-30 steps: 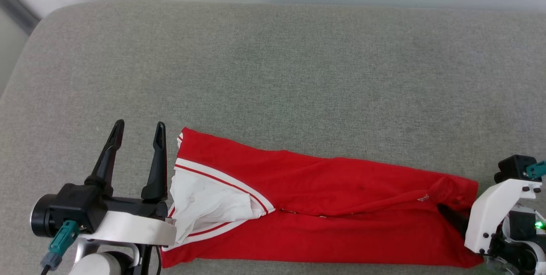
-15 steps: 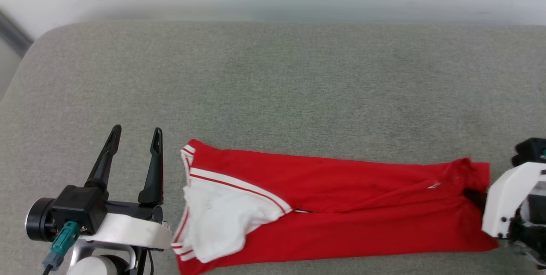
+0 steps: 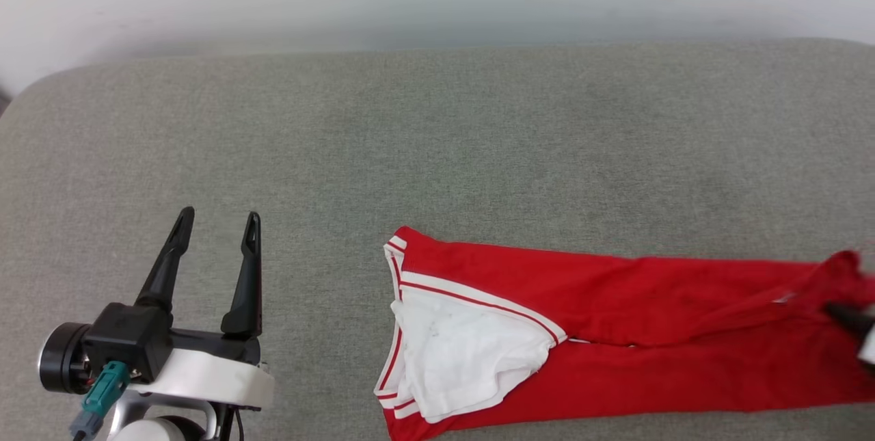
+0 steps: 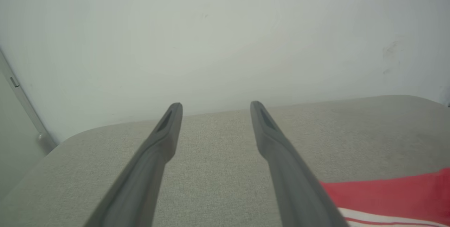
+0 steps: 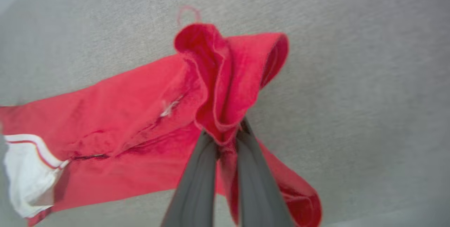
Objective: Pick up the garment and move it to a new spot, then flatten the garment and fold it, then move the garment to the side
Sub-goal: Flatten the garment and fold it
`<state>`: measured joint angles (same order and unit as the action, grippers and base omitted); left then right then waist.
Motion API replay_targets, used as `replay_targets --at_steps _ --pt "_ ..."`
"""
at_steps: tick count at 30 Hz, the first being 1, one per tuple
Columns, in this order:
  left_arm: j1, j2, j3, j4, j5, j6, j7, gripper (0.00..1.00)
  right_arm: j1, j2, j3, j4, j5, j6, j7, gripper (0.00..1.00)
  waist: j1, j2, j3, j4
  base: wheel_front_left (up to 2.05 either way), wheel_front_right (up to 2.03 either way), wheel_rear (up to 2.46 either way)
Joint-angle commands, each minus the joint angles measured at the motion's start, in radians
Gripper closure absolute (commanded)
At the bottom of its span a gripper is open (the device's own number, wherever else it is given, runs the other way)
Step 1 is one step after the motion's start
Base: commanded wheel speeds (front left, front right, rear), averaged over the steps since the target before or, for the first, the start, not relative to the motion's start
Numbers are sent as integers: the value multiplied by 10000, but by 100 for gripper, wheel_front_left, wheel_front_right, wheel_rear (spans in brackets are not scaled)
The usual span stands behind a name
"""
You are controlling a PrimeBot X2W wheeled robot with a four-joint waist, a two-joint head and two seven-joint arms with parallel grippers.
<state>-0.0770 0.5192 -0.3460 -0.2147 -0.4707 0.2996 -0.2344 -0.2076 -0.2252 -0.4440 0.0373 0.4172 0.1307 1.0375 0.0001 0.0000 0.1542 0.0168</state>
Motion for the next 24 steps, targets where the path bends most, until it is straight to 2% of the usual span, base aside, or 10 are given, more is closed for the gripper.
replay_targets --at_steps 1,6,10,15,21,24 --pt "124 18 -24 -19 2 45 22 0 -253 674 -34 -86 771 0 592 100 -1 0 -77 -51 0 0 0" --pt "40 -6 -126 -46 -3 -13 55 0 -384 1606 -2 -228 2669 0 2031 100 -1 0 -183 -14 0 0 0" --pt "-82 -83 -288 -20 1 -88 113 0 -548 1764 328 496 4912 0 2651 100 -1 0 -216 164 0 0 0" --pt "-214 -141 -424 16 -31 -169 165 0 -779 1751 1682 1909 7445 0 2204 100 -1 0 -139 484 0 0 0" --pt "-414 -204 -409 30 -55 -195 104 0 -1151 1756 3817 2966 9090 0 853 100 -1 0 87 932 0 0 0" --pt "-507 -231 -408 53 -63 -224 75 0 -1347 1756 4543 3211 9325 0 317 100 -1 0 194 1057 0 0 0"
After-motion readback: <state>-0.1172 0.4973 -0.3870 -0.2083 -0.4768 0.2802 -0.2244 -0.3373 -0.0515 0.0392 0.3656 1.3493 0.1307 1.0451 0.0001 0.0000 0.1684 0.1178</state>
